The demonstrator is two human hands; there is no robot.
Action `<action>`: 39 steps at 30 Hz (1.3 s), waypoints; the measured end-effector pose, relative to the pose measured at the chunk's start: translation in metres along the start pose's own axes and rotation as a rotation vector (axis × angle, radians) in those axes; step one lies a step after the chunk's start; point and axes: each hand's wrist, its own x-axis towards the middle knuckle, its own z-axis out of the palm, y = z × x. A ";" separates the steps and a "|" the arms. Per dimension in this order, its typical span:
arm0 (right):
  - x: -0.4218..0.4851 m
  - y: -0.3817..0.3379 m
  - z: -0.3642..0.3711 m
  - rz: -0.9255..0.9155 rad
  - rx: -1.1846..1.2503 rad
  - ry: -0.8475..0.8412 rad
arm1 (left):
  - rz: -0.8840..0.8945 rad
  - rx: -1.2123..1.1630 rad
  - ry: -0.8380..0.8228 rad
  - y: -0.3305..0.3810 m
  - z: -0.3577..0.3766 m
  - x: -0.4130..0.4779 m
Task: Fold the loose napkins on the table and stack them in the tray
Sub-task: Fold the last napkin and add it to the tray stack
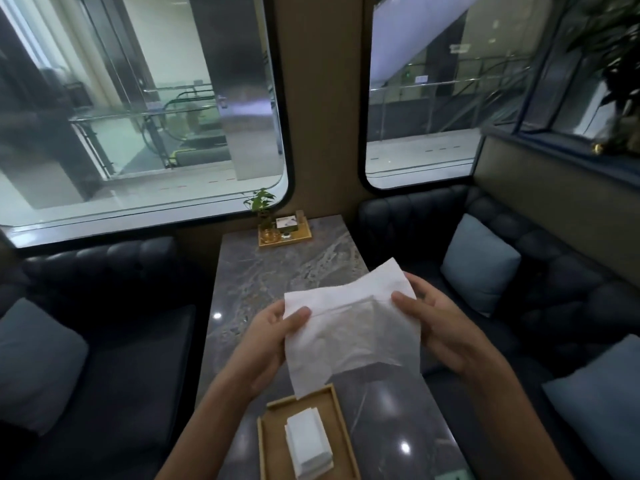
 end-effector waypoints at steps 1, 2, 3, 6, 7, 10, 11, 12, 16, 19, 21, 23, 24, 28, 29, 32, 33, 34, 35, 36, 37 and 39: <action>-0.004 0.000 -0.004 0.014 0.018 -0.034 | 0.012 0.027 0.027 0.001 0.002 0.000; -0.007 0.000 -0.008 0.020 0.032 -0.061 | 0.015 0.046 0.041 0.002 0.003 -0.001; -0.010 -0.001 -0.012 0.019 0.042 -0.076 | 0.012 0.066 0.033 0.003 0.004 -0.003; -0.015 0.000 -0.021 0.006 0.058 -0.065 | 0.026 0.232 -0.005 0.004 0.004 -0.010; -0.016 0.000 -0.023 -0.001 0.058 -0.051 | 0.044 0.282 0.004 0.004 0.003 -0.012; -0.016 0.000 -0.023 -0.031 0.037 -0.017 | 0.102 0.320 0.060 0.010 0.005 -0.018; -0.016 -0.001 -0.021 -0.042 0.039 -0.006 | 0.119 0.312 0.064 0.014 0.006 -0.020; -0.016 -0.002 -0.019 -0.053 0.044 0.000 | 0.137 0.288 0.062 0.017 0.005 -0.021; -0.015 -0.012 -0.006 -0.132 0.063 0.014 | 0.252 0.225 0.097 0.029 0.005 -0.026; -0.015 -0.024 0.003 -0.294 -0.016 -0.001 | 0.375 0.237 0.153 0.034 0.003 -0.027; -0.015 -0.032 0.007 -0.407 -0.068 -0.046 | 0.469 0.255 0.144 0.039 0.000 -0.029; -0.015 -0.041 0.010 -0.474 -0.116 -0.091 | 0.552 0.227 0.079 0.044 -0.006 -0.033; -0.015 -0.044 0.011 -0.515 -0.136 -0.118 | 0.579 0.209 0.059 0.046 -0.008 -0.035; -0.011 -0.053 0.018 -0.658 -0.214 -0.208 | 0.666 0.166 0.070 0.054 -0.012 -0.041; -0.010 -0.054 0.020 -0.666 -0.246 -0.208 | 0.690 0.181 0.090 0.057 -0.012 -0.042; -0.005 -0.057 0.024 -0.675 -0.329 -0.212 | 0.721 0.223 0.146 0.062 -0.017 -0.043; -0.004 -0.057 0.025 -0.664 -0.349 -0.197 | 0.718 0.221 0.159 0.063 -0.019 -0.043; -0.002 -0.057 0.025 -0.647 -0.372 -0.183 | 0.712 0.220 0.172 0.063 -0.021 -0.042; -0.002 -0.056 0.026 -0.632 -0.395 -0.170 | 0.706 0.225 0.183 0.064 -0.023 -0.042; -0.001 -0.056 0.027 -0.629 -0.422 -0.175 | 0.699 0.234 0.202 0.064 -0.024 -0.043; -0.002 -0.057 0.029 -0.628 -0.448 -0.191 | 0.691 0.240 0.229 0.065 -0.025 -0.043; -0.002 -0.056 0.031 -0.572 -0.445 -0.254 | 0.682 0.258 0.294 0.064 -0.029 -0.043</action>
